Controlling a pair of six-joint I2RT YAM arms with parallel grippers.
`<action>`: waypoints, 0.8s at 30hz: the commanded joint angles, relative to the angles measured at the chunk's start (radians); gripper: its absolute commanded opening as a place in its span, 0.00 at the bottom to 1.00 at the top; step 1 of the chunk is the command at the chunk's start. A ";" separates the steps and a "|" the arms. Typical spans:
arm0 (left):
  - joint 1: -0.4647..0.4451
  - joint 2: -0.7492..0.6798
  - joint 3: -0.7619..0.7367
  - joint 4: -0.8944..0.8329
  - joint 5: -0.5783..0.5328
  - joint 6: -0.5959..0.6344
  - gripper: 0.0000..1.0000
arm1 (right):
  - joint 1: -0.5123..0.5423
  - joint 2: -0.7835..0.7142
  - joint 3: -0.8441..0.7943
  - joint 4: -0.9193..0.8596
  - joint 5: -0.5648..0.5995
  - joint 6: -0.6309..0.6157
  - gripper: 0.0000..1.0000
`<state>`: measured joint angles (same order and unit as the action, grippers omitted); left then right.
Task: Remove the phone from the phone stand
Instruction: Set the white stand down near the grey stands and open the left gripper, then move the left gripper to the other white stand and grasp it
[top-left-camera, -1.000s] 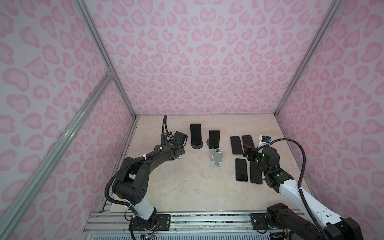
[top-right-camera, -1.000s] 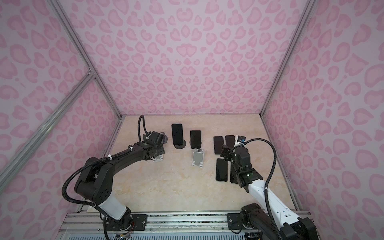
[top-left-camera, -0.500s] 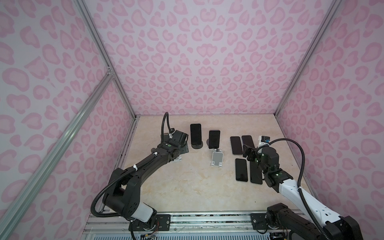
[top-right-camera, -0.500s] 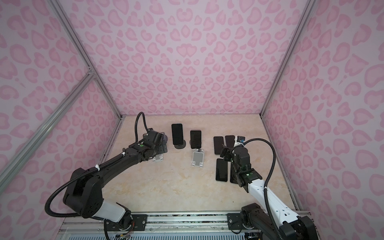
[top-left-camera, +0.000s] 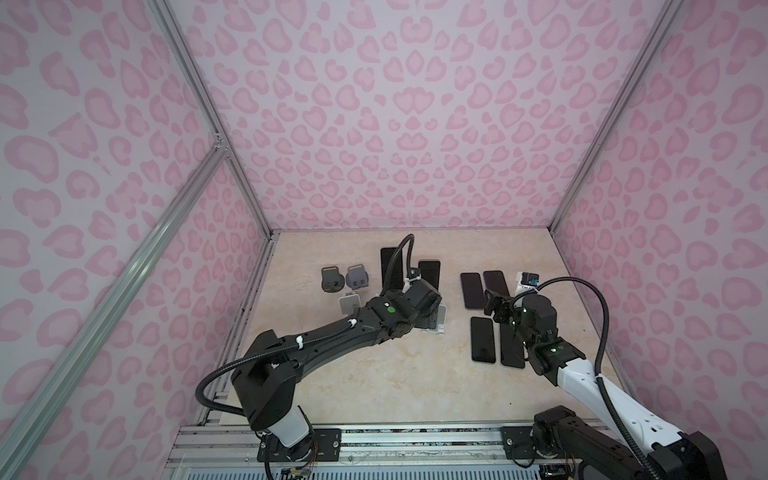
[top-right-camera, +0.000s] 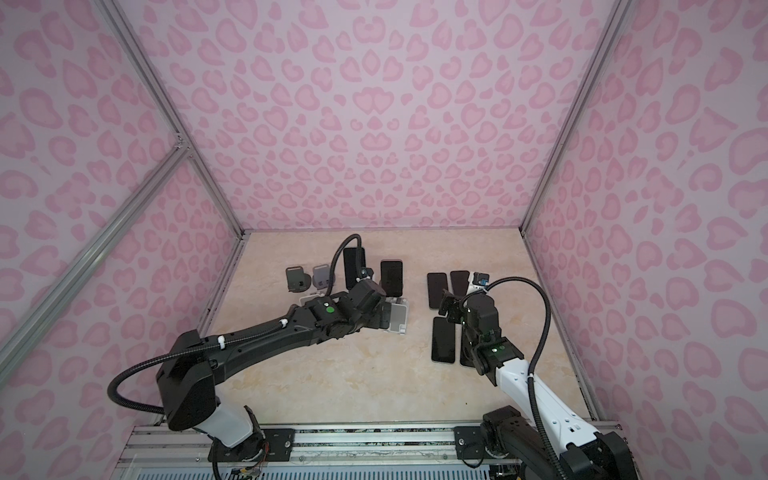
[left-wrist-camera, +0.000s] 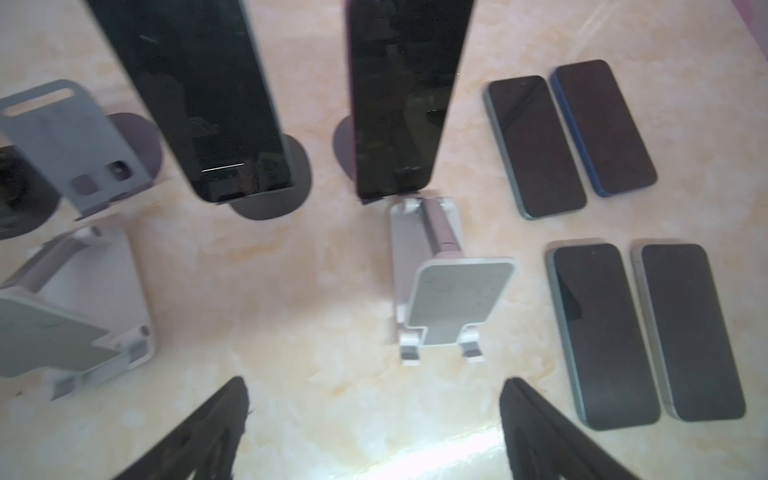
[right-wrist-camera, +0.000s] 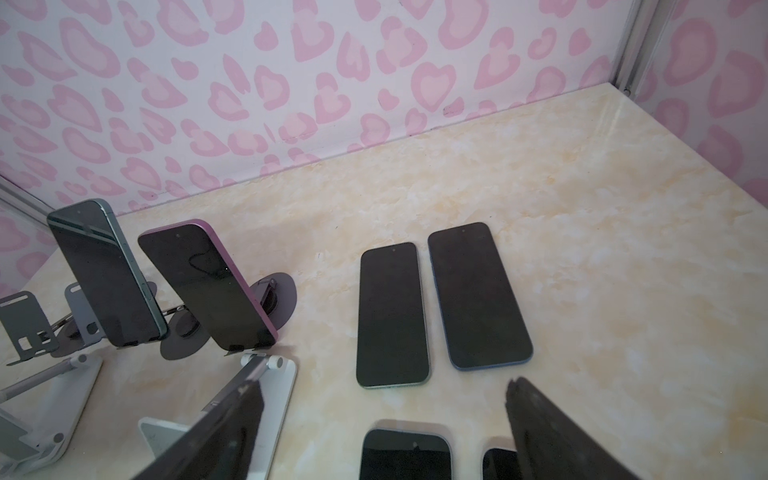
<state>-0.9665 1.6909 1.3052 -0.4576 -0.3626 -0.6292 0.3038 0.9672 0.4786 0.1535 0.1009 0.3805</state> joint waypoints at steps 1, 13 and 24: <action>-0.020 0.094 0.097 -0.031 0.040 -0.054 0.98 | 0.003 -0.010 -0.009 0.000 0.044 -0.008 0.95; -0.025 0.303 0.211 -0.064 0.032 -0.129 0.98 | 0.007 -0.014 -0.004 -0.008 0.039 -0.018 0.95; -0.016 0.368 0.235 -0.024 -0.026 -0.095 0.75 | 0.011 -0.005 -0.003 -0.007 0.041 -0.017 0.95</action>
<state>-0.9836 2.0514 1.5455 -0.4988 -0.3523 -0.7345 0.3126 0.9611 0.4778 0.1318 0.1307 0.3702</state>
